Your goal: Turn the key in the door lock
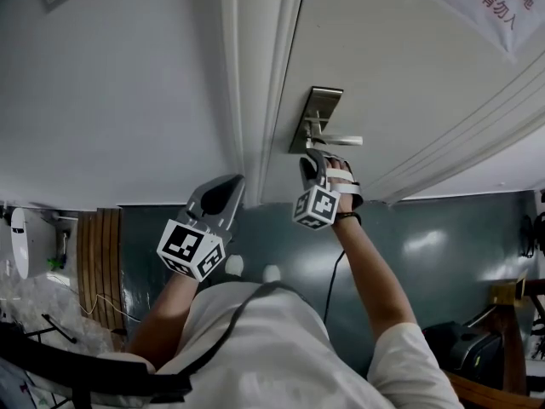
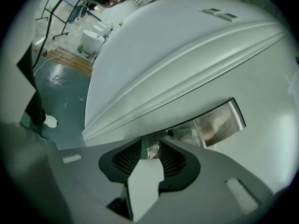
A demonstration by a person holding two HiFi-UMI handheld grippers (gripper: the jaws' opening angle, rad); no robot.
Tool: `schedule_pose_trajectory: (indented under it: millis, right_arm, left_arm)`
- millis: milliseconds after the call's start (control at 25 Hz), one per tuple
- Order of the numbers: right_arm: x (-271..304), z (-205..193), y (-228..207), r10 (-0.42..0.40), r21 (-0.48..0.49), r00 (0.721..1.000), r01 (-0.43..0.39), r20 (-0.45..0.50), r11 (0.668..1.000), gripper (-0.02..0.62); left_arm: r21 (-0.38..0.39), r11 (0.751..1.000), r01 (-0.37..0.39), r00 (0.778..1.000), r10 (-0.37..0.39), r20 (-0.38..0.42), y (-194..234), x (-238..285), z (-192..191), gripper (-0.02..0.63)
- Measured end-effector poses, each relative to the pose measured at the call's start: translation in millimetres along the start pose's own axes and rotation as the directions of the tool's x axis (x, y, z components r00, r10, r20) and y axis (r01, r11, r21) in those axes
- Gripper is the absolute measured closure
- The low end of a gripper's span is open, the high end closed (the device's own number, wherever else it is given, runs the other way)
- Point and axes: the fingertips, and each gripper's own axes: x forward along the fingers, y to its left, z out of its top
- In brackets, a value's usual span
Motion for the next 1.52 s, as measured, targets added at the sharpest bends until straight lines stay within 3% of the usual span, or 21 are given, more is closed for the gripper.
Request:
schedule_pose_trajectory:
  millis: [160, 280, 360, 480, 680, 880, 1160, 1520]
  right_arm:
    - [-24, 18, -6, -0.029, 0.2, 0.995, 0.009, 0.098, 0.98, 0.473]
    - [-44, 29, -11, -0.065, 0.374, 0.985, 0.0, 0.162, 0.927, 0.518]
    - [-61, 38, -14, -0.085, 0.508, 0.974, -0.035, 0.21, 0.861, 0.535]
    - [-89, 50, -22, -0.131, 0.674, 0.952, -0.094, 0.275, 0.733, 0.548]
    - [-132, 68, -35, -0.199, 0.776, 0.916, -0.162, 0.347, 0.609, 0.552]
    - [-166, 73, -53, -0.288, 0.861, 0.881, -0.216, 0.375, 0.461, 0.563]
    - [-181, 69, -67, -0.34, 0.89, 0.864, -0.225, 0.37, 0.396, 0.586]
    - [-176, 62, -70, -0.352, 0.907, 0.866, -0.227, 0.354, 0.355, 0.588]
  left_arm:
    - [0.002, 1.0, 0.007, 1.0, -0.007, -0.003, 2, -1, 2, 0.6]
    - [0.002, 1.0, 0.01, 1.0, -0.01, 0.001, 3, -1, 4, 0.6]
    - [0.001, 1.0, 0.014, 1.0, -0.014, 0.007, 3, -1, 6, 0.6]
    - [0.013, 0.999, 0.03, 0.999, -0.03, 0.012, -1, 1, 9, 0.601]
    - [0.027, 0.999, 0.043, 0.999, -0.044, 0.013, -4, 6, 11, 0.6]
    - [0.027, 0.998, 0.051, 0.998, -0.052, 0.037, -6, 7, 22, 0.6]
    - [0.033, 0.997, 0.068, 0.996, -0.07, 0.046, -14, 9, 28, 0.601]
    - [0.046, 0.996, 0.081, 0.995, -0.083, 0.051, -13, 16, 32, 0.601]
